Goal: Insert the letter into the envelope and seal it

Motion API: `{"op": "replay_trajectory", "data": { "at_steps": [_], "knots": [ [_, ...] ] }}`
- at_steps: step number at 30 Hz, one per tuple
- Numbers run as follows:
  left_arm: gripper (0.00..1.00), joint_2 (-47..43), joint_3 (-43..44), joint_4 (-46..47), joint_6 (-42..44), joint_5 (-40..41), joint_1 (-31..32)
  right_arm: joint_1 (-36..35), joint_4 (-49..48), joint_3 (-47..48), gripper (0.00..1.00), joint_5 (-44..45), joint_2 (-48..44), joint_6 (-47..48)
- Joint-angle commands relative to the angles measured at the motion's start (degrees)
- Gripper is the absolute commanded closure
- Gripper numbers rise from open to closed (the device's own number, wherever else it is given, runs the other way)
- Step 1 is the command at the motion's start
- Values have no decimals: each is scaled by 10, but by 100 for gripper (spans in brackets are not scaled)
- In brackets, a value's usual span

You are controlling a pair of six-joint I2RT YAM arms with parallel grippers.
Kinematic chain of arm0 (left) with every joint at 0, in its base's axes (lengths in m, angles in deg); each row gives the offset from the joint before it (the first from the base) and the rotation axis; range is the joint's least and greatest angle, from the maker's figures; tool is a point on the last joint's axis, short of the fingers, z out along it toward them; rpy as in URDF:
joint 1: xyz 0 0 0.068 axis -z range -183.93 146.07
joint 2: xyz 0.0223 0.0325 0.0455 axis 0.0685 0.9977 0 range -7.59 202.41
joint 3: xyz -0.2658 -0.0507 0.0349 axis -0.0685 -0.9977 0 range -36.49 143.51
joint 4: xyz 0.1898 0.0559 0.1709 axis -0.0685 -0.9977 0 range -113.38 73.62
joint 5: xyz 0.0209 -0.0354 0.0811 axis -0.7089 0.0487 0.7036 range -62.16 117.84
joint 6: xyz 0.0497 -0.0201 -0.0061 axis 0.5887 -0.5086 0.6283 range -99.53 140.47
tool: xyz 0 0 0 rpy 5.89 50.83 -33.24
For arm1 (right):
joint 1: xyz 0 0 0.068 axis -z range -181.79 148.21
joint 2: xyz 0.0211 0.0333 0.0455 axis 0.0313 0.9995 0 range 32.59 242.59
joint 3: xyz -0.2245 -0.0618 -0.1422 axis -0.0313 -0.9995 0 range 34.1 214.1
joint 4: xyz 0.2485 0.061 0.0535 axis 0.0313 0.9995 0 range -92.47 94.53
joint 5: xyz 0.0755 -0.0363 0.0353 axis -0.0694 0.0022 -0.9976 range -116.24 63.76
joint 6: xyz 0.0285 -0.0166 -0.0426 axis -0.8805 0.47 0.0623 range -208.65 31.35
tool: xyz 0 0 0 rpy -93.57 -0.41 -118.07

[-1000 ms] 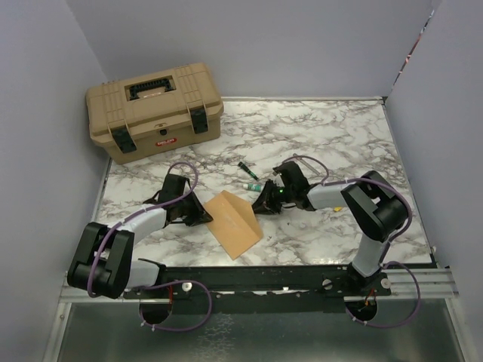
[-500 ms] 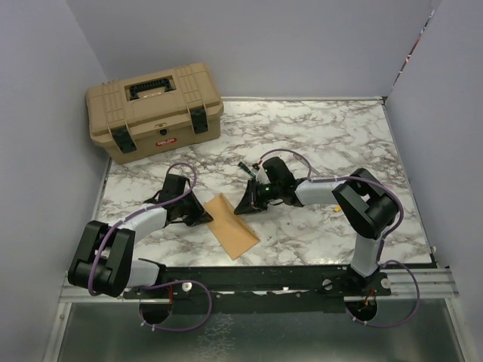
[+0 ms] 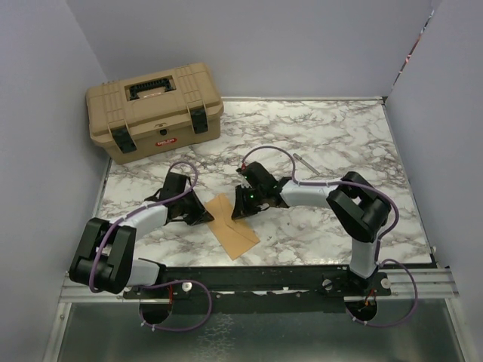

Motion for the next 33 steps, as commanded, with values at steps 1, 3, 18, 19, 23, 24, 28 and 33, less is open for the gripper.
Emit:
{"op": "replay_trajectory", "data": {
  "at_steps": [1, 3, 18, 19, 23, 24, 28, 33],
  "knots": [
    [94, -2, 37, -17, 26, -13, 0, -53, 61, -6, 86, 185, -13, 106],
    [96, -9, 61, -17, 39, -16, -1, -77, 54, -16, 84, 238, -22, 138],
    [100, 142, 156, 35, 96, -85, 1, -147, -17, -74, 76, 339, -47, 261],
    [100, 149, 157, 40, 98, -87, 1, -147, -21, -76, 76, 338, -48, 263],
    [100, 173, 154, 60, 98, -82, 7, -148, -22, -74, 76, 333, -49, 270],
    [100, 177, 151, 62, 97, -79, 8, -148, -20, -71, 76, 333, -49, 270],
    [100, 187, 130, 60, 96, -47, 9, -148, 2, -47, 81, 339, -54, 239],
    [100, 189, 94, 52, 83, -12, 9, -147, 74, 40, 89, 334, -34, 182]
  ]
}}
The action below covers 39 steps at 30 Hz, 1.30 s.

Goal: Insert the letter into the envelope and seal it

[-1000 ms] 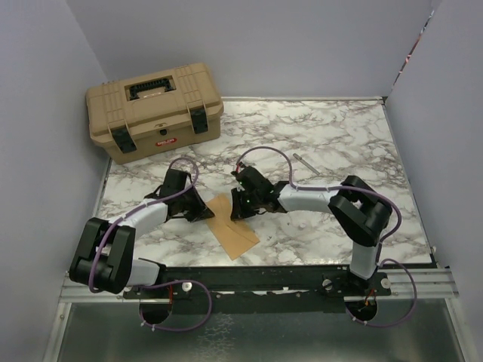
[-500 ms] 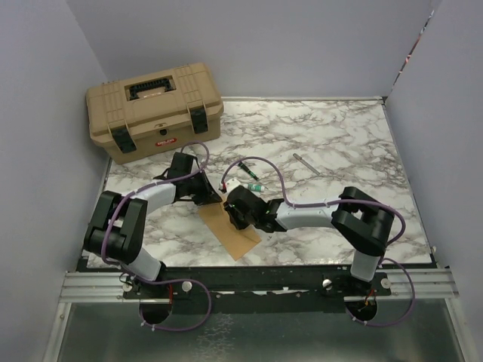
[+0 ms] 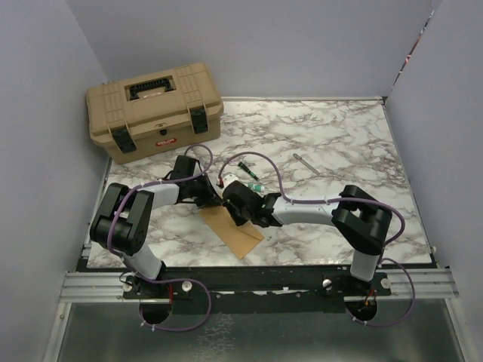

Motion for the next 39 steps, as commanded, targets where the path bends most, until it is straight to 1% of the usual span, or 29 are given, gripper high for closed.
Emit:
{"op": "replay_trajectory", "data": {
  "at_steps": [1, 4, 8, 15, 19, 24, 29, 35, 39],
  "knots": [
    [100, 12, -43, -13, 0, 59, 3, -2, 73, 62, 89, 6, 21, -46],
    [100, 13, -52, -13, -6, 63, 3, -2, 93, 95, 90, -5, 53, -65],
    [100, 11, -50, -13, -11, 65, 3, -2, 127, 116, 91, 5, 82, -82],
    [100, 12, -48, -13, -13, 62, 3, -2, 138, 109, 98, -4, 88, -91],
    [100, 13, -50, -13, -13, 63, 2, -5, 138, 92, 98, -20, 82, -72],
    [100, 18, -48, -13, -13, 64, 2, -11, 143, 57, 90, -25, 59, -47],
    [100, 25, -44, -13, -12, 65, 2, -16, 141, 24, 88, -43, 40, -41],
    [100, 27, -43, -13, -11, 66, 2, -24, 152, 25, 84, -53, 56, -32],
    [100, 25, -45, -13, -11, 66, 2, -30, 163, 32, 76, -63, 73, -26]
  ]
}}
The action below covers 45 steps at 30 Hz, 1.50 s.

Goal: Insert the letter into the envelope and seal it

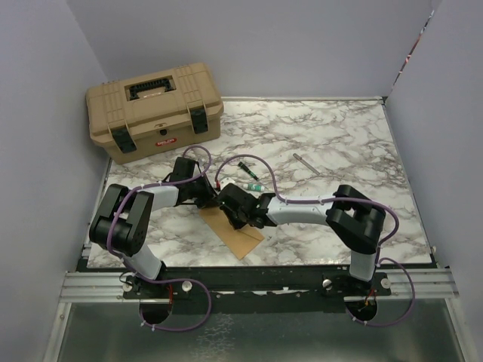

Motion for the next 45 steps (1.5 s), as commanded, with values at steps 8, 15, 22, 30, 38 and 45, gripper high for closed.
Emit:
{"op": "replay_trajectory", "data": {
  "at_steps": [8, 15, 22, 30, 38, 45],
  "knots": [
    [100, 33, -22, -51, 21, 66, 3, -26, 141, -20, 78, -26, 70, 9],
    [100, 37, -19, -52, 23, 70, 2, -39, 177, -50, 84, -15, 47, 1],
    [100, 41, -14, -52, 25, 70, 2, -39, 175, -92, 96, -27, 20, -35],
    [100, 45, -13, -52, 27, 66, 2, -38, 192, -112, 99, -13, 15, -89],
    [100, 44, -11, -52, 29, 58, 2, -23, 211, -121, 99, -16, -47, -150],
    [100, 39, -3, -52, 30, 44, 2, -6, 210, -1, 95, -10, -94, -76]
  ]
}}
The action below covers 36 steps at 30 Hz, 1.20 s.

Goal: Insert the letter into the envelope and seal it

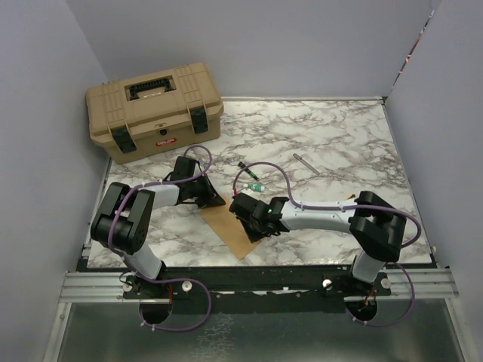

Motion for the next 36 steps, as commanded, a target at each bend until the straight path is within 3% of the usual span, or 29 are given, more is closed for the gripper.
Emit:
{"op": "replay_trajectory", "data": {
  "at_steps": [1, 7, 13, 22, 26, 36],
  "knots": [
    [100, 29, -11, -51, 32, 51, 2, 15, 68, 90, 93, 2, 10, 53],
    [100, 31, -9, -51, 31, 39, 2, 33, 54, 193, 76, 34, 107, 77],
    [100, 32, -6, -50, 31, 37, 2, 54, 27, 240, 84, 40, 160, 94],
    [100, 36, -3, -50, 29, 41, 2, 55, -27, 217, 82, -17, 181, 123],
    [100, 37, -4, -49, 25, 42, 2, 54, -43, 179, 76, -60, 172, 140],
    [100, 38, -6, -49, 24, 56, 2, 52, -24, 43, 78, -80, 119, 149]
  ]
}}
